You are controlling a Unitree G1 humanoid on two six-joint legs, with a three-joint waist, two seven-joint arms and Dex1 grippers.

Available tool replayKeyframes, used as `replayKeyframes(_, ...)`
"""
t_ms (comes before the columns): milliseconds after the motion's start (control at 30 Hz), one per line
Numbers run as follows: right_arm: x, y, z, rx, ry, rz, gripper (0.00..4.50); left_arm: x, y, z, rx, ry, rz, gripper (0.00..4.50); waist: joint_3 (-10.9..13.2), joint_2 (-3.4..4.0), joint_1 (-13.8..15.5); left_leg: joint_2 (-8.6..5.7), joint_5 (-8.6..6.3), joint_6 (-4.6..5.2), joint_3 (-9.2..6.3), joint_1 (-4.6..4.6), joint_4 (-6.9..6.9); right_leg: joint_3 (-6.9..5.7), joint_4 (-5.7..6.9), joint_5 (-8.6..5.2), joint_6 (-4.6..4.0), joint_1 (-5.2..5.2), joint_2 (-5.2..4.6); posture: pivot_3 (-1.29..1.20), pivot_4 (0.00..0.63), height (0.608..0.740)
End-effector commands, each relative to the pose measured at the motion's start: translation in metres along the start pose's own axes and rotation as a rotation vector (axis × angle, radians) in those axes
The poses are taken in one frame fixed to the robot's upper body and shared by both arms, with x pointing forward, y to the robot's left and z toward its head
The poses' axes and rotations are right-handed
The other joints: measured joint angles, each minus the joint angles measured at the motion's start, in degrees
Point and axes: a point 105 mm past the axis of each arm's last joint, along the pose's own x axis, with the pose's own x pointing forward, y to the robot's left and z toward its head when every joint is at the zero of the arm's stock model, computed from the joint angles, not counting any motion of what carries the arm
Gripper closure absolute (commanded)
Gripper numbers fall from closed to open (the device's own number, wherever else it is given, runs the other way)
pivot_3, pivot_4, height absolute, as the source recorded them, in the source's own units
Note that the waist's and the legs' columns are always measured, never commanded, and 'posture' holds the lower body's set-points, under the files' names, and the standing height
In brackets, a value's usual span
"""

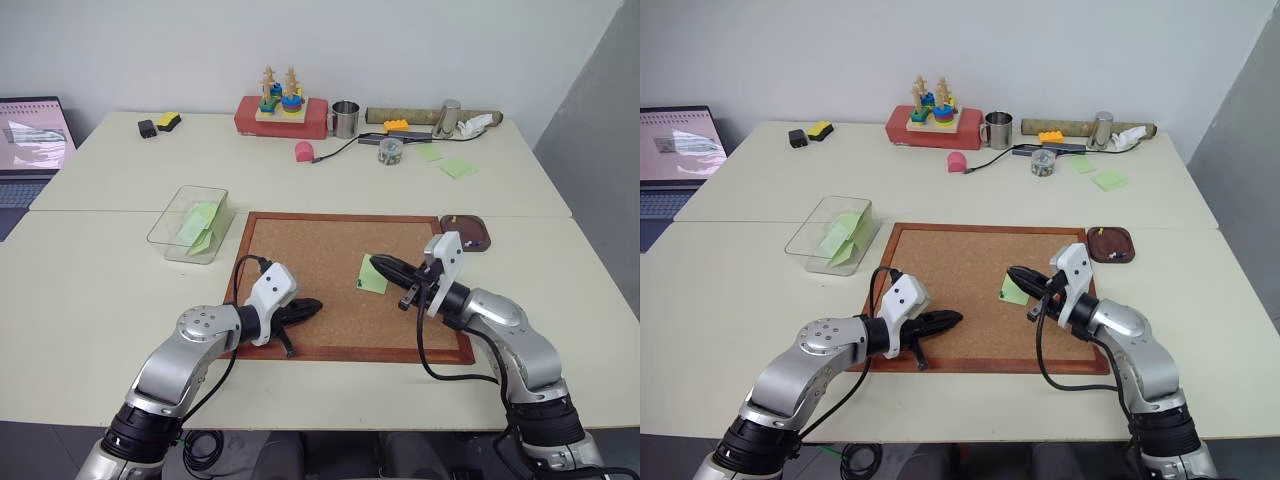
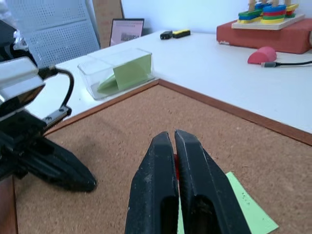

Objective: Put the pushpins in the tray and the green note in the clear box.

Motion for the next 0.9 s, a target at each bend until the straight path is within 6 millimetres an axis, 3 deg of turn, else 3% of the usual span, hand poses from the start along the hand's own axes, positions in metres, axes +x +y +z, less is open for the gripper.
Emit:
replayKeyframes(33,-0.002,-0.017,0.024,-0.028,-0.062,-0.069,4.47,0.003,-0.005,-0.009,-0.018,0.037,-0.019,4.50,0.0,0.00,0.0,0.00,0.00,0.00,0.00,0.00,0.00,0.01,0.00,0.00,0.00,0.00,0.00,0.00,0.150,0.740)
replayKeyframes(67,-0.004,-0.029,0.024,-0.047,-0.049,-0.125,4.47,0.003,-0.005,-0.009,-0.018,0.037,-0.020,4.50,0.0,0.00,0.0,0.00,0.00,0.00,0.01,0.00,0.00,0.01,0.00,0.00,0.00,0.00,0.00,0.00,0.150,0.740)
replayKeyframes(133,-0.013,-0.080,0.024,-0.116,0.005,-0.353,4.47,0.003,-0.005,-0.009,-0.018,0.038,-0.022,4.50,0.0,0.00,0.0,-0.01,0.00,0.00,0.02,0.00,0.01,0.02,0.00,0.00,0.01,0.00,0.00,0.00,0.150,0.740)
replayKeyframes(200,-0.022,-0.114,0.025,-0.137,0.034,-0.495,4.47,0.004,-0.004,-0.009,-0.016,0.038,-0.024,4.50,0.0,0.01,0.0,-0.02,0.00,0.00,0.07,0.02,0.01,0.05,-0.01,0.01,0.00,0.01,-0.01,0.00,0.150,0.740)
replayKeyframes(367,-0.034,-0.163,0.021,-0.078,0.066,-0.676,4.47,0.005,-0.003,-0.008,-0.012,0.037,-0.024,4.50,0.0,0.01,0.0,-0.04,0.00,0.00,0.16,0.01,-0.01,0.12,-0.02,0.09,-0.06,-0.02,-0.02,0.00,0.150,0.740)
replayKeyframes(600,-0.041,-0.185,0.012,-0.008,0.087,-0.741,4.47,0.002,-0.002,-0.010,-0.014,0.039,-0.017,4.50,0.0,0.03,0.0,-0.04,0.00,0.01,0.19,-0.01,-0.02,0.14,-0.02,0.09,-0.07,-0.03,-0.04,0.00,0.150,0.740)
replayKeyframes(900,-0.043,-0.191,0.010,0.017,0.083,-0.750,2.32,0.000,-0.003,-0.011,-0.019,0.041,-0.008,4.50,0.0,0.03,-0.2,-0.02,0.00,0.01,0.19,0.00,-0.03,0.15,-0.01,0.09,-0.07,-0.04,-0.03,0.00,0.150,0.740)
